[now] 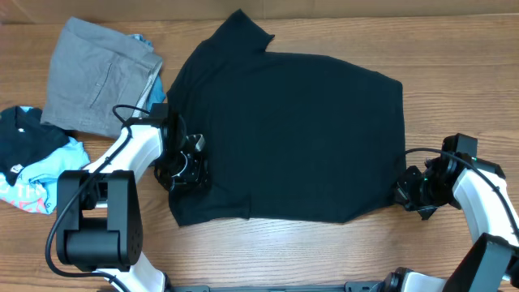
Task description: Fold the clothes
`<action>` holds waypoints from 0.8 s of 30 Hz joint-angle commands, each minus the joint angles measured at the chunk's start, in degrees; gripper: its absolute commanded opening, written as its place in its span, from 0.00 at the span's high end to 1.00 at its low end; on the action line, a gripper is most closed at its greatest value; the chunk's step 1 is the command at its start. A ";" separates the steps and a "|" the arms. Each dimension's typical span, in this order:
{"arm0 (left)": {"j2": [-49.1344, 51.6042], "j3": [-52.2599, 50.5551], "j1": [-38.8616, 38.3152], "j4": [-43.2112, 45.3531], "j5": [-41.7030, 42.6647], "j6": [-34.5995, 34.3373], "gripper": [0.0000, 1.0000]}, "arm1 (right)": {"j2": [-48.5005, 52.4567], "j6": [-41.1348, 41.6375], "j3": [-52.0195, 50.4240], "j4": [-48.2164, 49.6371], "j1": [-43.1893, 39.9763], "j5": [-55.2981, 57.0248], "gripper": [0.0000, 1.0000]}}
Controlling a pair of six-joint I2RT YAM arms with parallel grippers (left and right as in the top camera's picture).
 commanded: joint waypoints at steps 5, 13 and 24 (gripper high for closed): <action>0.94 -0.52 0.07 -2.27 -1.25 0.94 0.71 | -0.81 -0.39 1.09 0.20 0.22 -0.48 0.96; 0.94 -0.15 0.22 -4.44 -1.25 0.92 0.62 | -0.79 -0.39 1.09 0.15 0.22 -0.48 0.96; 0.94 5.07 0.22 -10.08 -1.20 0.96 0.72 | -0.81 -0.39 1.09 -0.02 0.22 -0.48 0.96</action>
